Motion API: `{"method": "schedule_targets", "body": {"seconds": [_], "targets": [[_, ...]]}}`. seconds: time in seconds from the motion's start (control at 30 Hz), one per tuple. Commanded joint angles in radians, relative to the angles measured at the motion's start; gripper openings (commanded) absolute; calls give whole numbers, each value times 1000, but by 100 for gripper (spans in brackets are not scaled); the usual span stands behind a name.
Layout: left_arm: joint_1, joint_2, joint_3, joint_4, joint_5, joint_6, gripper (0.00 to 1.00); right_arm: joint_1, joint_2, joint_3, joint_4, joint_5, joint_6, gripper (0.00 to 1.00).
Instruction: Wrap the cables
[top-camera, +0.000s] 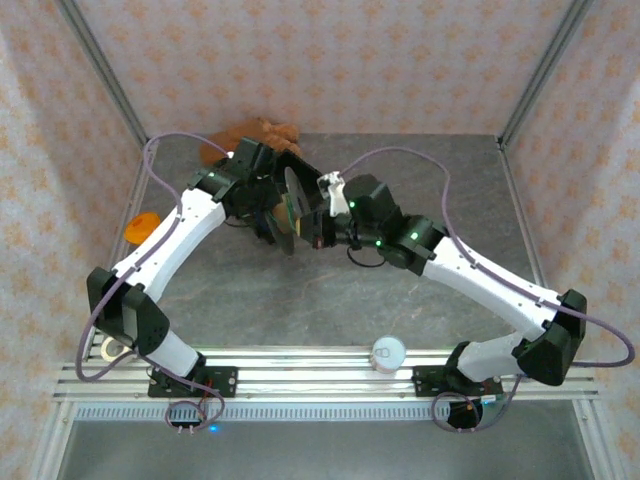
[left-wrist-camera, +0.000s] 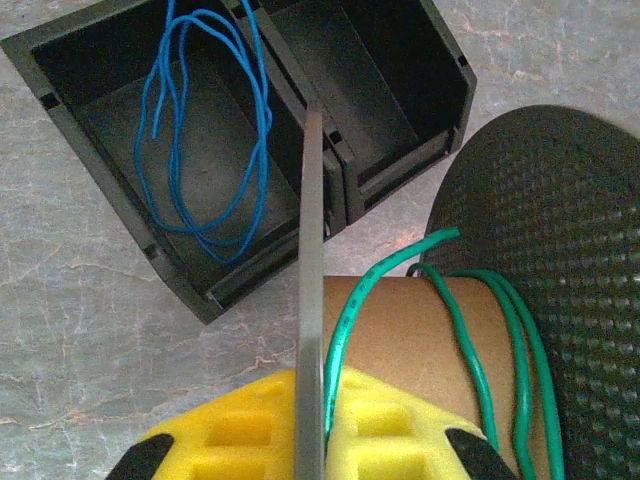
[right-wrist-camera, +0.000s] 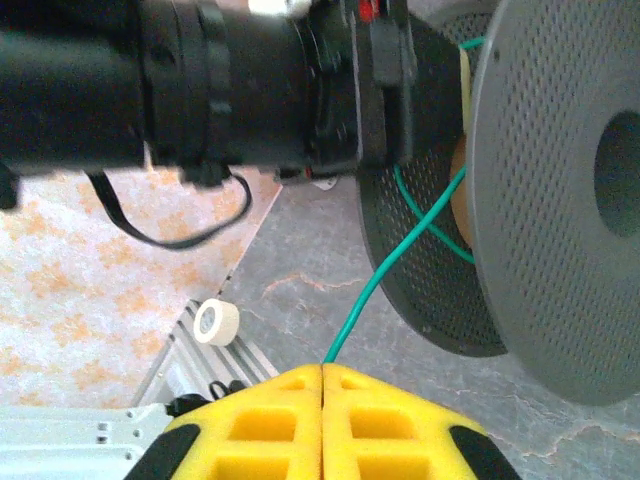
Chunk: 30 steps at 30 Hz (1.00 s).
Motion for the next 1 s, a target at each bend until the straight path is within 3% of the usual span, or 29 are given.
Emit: {"method": "schedule_targets", "body": {"seconds": [0.0,0.23,0.47,0.67,0.97], "targets": [[40,-83,-21,117,-72,-117,0,47,-92,-93,49,69,14,0],[79,-197,-118,218,-77,-231,0,51,-221,-344,179,317,188,0],[81,-316,-249,362,-44,-358,0,44,-213,-459,323,414,342,0],[85,-367,-296,418,14,-395,0,-14,-241,-572,492,404,466,0],[88,-398,-384,591,173,-492,0,-146,-203,-675,769,258,620,0]]}}
